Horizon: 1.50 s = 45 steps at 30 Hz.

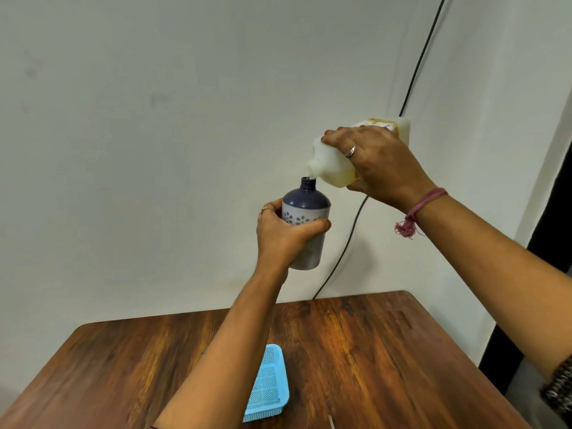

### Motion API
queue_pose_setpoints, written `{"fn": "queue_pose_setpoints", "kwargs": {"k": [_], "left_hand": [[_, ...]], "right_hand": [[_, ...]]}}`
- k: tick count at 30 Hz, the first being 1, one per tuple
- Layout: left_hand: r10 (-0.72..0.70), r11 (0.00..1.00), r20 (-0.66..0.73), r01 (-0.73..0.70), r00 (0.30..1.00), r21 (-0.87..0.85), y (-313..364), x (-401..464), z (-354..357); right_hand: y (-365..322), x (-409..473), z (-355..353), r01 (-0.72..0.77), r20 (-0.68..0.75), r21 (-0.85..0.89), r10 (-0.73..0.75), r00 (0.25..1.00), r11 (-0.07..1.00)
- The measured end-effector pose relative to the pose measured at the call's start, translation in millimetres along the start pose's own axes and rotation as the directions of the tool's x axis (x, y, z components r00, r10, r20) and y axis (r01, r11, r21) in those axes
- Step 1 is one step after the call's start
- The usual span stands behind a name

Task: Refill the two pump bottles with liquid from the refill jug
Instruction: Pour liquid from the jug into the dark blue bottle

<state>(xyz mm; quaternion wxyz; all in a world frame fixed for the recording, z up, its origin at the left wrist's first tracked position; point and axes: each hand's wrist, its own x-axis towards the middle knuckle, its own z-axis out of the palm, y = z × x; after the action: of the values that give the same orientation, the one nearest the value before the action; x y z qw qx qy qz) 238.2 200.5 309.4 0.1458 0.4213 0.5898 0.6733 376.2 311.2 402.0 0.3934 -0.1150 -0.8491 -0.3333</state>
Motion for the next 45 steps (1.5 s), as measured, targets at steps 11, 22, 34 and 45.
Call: {"fn": "queue_pose_setpoints", "kwargs": {"k": [11, 22, 34, 45], "left_hand": [[-0.004, 1.0, 0.003, 0.004, 1.0, -0.012, 4.8, -4.9, -2.1], [-0.009, 1.0, -0.001, 0.009, 1.0, -0.021, 7.4, -8.5, -2.1], [-0.006, 1.0, 0.001, 0.006, 1.0, -0.025, 8.4, -10.7, -1.7], [0.003, 1.0, -0.002, -0.003, 1.0, -0.023, 10.5, -13.6, -3.7]], "right_hand": [[-1.1, 0.4, -4.1, 0.002, 0.006, 0.0, -0.002, 1.0, 1.0], [-2.0, -1.3, -8.0, 0.0, 0.006, -0.011, 0.0, 1.0, 1.0], [-2.6, -2.6, -12.6, -0.006, 0.011, -0.01, 0.007, 1.0, 1.0], [-5.3, -1.0, -16.5, 0.004, 0.015, -0.004, -0.004, 1.0, 1.0]]}}
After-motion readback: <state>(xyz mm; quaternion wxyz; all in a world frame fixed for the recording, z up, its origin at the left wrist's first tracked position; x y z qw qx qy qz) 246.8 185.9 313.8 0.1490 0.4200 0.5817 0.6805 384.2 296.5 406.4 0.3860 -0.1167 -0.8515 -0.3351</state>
